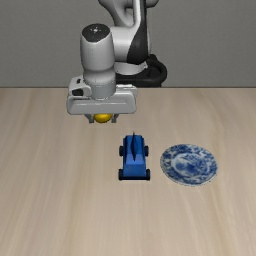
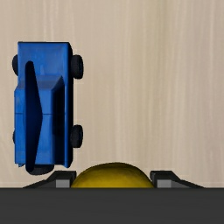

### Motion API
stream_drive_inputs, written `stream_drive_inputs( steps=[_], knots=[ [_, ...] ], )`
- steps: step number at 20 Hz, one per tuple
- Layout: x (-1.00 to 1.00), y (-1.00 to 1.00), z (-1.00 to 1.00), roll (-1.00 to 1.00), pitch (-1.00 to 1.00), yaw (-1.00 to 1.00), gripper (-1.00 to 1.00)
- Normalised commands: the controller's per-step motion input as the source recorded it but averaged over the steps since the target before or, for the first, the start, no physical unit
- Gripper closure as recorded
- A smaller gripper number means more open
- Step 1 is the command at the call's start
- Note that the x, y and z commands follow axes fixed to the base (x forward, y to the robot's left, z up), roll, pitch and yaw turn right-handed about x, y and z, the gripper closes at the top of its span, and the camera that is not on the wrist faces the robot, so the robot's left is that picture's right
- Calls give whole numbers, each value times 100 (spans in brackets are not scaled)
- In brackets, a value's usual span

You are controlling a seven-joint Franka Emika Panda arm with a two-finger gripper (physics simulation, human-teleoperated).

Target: Pick up the lemon and put it on the plate

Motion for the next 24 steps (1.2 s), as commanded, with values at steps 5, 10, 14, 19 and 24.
stream_drive_inputs(
  steps=[5,10,14,19,24],
  knots=[
    [0,100,0,0,0,0,100],
    [0,100,0,0,0,0,100],
    [0,100,0,0,0,0,100],
    [0,100,0,0,0,0,100],
    [100,0,0,0,0,0,100]
  ],
)
